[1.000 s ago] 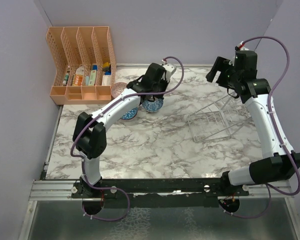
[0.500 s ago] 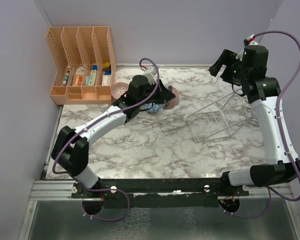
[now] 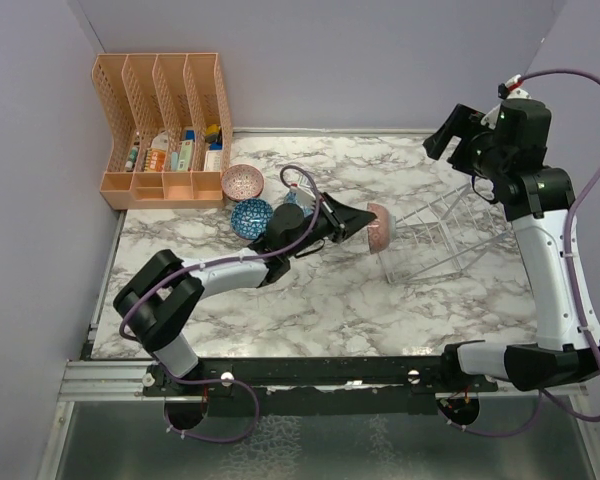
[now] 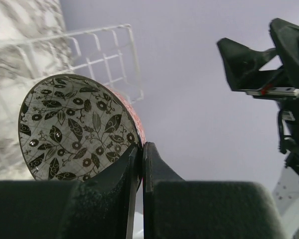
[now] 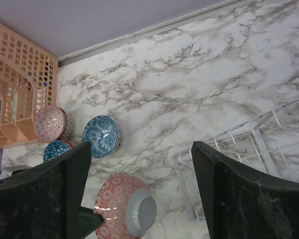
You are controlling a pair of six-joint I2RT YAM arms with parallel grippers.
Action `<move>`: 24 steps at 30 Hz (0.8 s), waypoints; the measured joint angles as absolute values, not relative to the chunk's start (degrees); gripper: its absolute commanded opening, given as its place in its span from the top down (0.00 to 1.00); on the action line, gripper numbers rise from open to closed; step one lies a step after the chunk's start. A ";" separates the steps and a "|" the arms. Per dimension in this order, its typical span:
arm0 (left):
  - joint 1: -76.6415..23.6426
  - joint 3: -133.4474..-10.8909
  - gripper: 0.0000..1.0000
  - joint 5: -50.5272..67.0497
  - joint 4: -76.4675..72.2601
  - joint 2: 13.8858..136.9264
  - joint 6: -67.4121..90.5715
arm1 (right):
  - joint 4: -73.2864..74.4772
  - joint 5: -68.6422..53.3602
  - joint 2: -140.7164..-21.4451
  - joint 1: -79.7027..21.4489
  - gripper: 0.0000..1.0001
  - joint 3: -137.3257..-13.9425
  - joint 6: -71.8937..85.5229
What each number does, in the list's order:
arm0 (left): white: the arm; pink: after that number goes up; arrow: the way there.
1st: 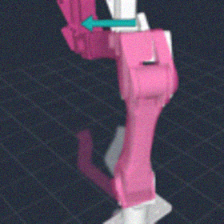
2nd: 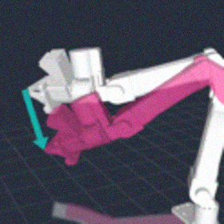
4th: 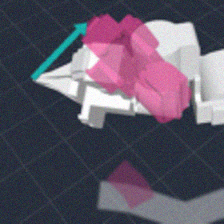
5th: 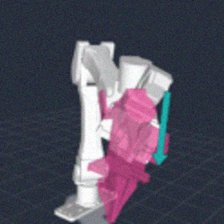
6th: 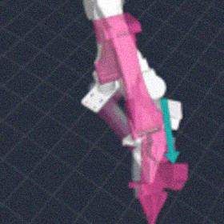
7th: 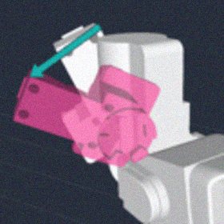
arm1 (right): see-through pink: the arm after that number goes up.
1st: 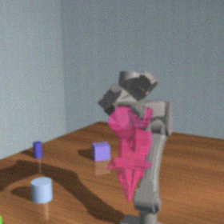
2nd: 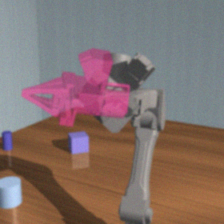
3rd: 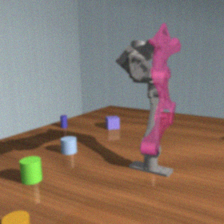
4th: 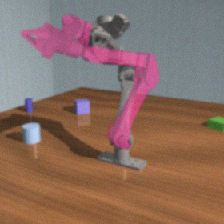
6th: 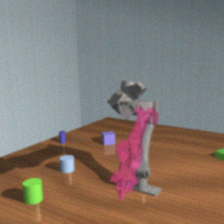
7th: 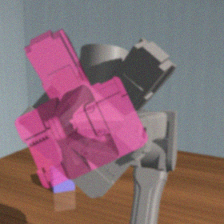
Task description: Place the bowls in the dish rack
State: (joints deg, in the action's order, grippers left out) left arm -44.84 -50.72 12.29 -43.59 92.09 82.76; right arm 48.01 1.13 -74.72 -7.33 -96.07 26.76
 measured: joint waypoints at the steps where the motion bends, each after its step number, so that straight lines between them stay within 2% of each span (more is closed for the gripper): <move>1: -46.17 -50.54 1.00 10.87 -46.09 92.82 84.62 | 48.01 1.13 -74.24 -7.27 0.18 -95.53 26.72; 11: -53.82 -48.82 1.00 -2.90 -66.35 102.91 96.55 | 48.03 0.58 -72.73 -7.03 0.18 -93.67 26.68; 24: -57.14 -49.67 1.00 -15.94 -75.99 113.10 104.95 | 48.01 0.14 -72.73 -7.01 0.18 -93.69 26.57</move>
